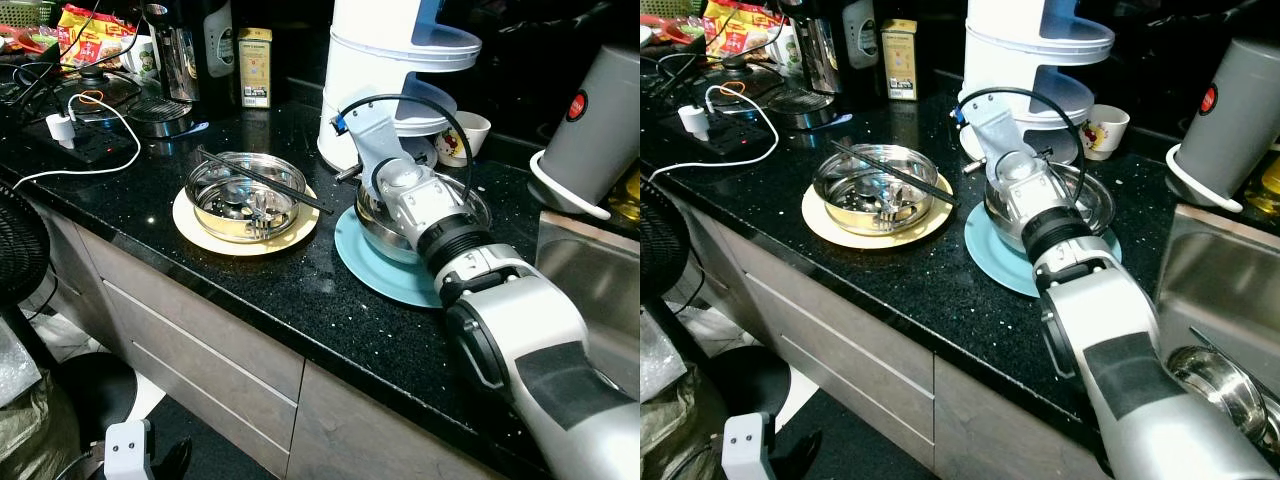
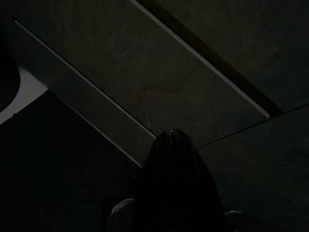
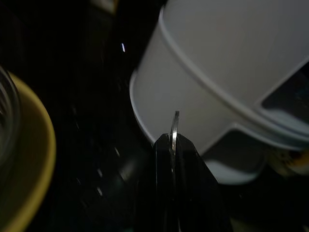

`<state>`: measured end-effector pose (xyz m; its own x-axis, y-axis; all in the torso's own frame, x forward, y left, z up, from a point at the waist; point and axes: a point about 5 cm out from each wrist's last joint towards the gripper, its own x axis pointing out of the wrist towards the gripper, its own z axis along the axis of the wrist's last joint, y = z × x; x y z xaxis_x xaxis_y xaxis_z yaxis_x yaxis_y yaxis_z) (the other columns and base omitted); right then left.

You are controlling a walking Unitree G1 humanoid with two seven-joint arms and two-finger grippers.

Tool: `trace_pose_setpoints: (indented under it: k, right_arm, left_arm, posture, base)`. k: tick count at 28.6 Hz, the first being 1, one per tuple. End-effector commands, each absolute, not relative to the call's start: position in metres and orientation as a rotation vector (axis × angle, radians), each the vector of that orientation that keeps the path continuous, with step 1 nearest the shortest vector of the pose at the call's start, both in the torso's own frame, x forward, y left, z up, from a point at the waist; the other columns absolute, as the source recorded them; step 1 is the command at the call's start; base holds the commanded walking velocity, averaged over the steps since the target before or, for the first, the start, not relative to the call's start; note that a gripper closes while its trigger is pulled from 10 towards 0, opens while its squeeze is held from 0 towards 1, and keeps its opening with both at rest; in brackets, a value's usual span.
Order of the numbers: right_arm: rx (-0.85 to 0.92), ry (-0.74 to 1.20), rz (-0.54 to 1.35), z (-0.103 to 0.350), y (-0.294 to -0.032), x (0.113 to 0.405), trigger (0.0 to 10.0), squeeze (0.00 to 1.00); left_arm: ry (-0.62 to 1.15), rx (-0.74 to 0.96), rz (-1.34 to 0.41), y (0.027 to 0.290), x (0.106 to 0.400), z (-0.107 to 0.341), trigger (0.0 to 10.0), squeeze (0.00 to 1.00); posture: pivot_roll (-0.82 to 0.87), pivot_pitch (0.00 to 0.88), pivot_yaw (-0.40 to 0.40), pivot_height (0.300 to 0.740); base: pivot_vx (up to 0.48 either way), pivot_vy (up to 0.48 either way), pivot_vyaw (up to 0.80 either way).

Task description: Kitchen organization

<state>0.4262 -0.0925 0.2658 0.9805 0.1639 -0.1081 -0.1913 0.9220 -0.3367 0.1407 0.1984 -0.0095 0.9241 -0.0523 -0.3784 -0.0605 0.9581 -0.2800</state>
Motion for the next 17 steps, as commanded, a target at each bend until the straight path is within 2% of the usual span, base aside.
trace_pose_setpoints:
  k: [1,4,7,9,10,11,12,13,17]
  right_arm:
    - [-0.284,-0.007,0.183,0.280,-0.097,0.427,0.0,0.00]
    - [-0.190,-0.180,0.185,0.308,-0.105,0.425,0.0,0.00]
    - [-0.158,-0.226,0.184,0.316,-0.109,0.424,0.0,0.00]
    - [-0.099,-0.354,0.154,0.339,-0.124,0.419,0.3,0.00]
    - [-0.042,-0.457,0.135,0.358,-0.143,0.413,2.2,0.00]
    - [-0.005,-0.487,0.143,0.362,-0.147,0.411,3.5,0.00]
    - [0.037,-0.492,0.156,0.363,-0.151,0.410,9.1,0.00]
    - [0.071,-0.493,0.173,0.363,-0.154,0.409,10.0,0.00]
    - [0.203,-0.541,0.302,0.369,-0.157,0.402,10.0,0.00]
  left_arm:
    - [0.408,-0.296,-0.001,0.196,0.140,-0.012,10.0,0.00]
    - [0.408,-0.295,-0.002,0.196,0.141,-0.012,10.0,0.00]
    - [0.408,-0.295,-0.002,0.196,0.141,-0.012,10.0,0.00]
    - [0.406,-0.294,-0.003,0.196,0.142,-0.012,10.0,0.00]
    - [0.404,-0.293,-0.005,0.197,0.144,-0.012,10.0,0.00]
    - [0.404,-0.293,-0.006,0.197,0.144,-0.012,10.0,0.00]
    - [0.403,-0.292,-0.006,0.197,0.145,-0.012,10.0,0.00]
    - [0.403,-0.292,-0.007,0.198,0.145,-0.012,10.0,0.00]
    - [0.403,-0.290,-0.012,0.198,0.146,-0.012,10.0,0.00]
  posture:
    - [0.11,0.000,-0.092,0.740]
    - [0.11,0.000,-0.088,0.740]
    - [0.11,0.000,-0.088,0.740]
    - [0.11,0.000,-0.083,0.740]
    - [0.11,0.000,-0.078,0.740]
    - [0.11,0.000,-0.076,0.740]
    - [0.11,0.000,-0.075,0.740]
    - [0.11,0.000,-0.075,0.740]
    - [0.11,0.000,-0.069,0.740]
  base:
    - [0.000,0.000,0.00]
    - [0.000,0.000,0.00]
    - [0.000,0.000,0.00]
    - [0.000,0.000,0.00]
    - [0.000,0.000,0.00]
    - [0.000,0.000,0.00]
    - [0.000,0.000,0.00]
    - [0.000,0.000,0.00]
    - [0.000,0.000,0.00]
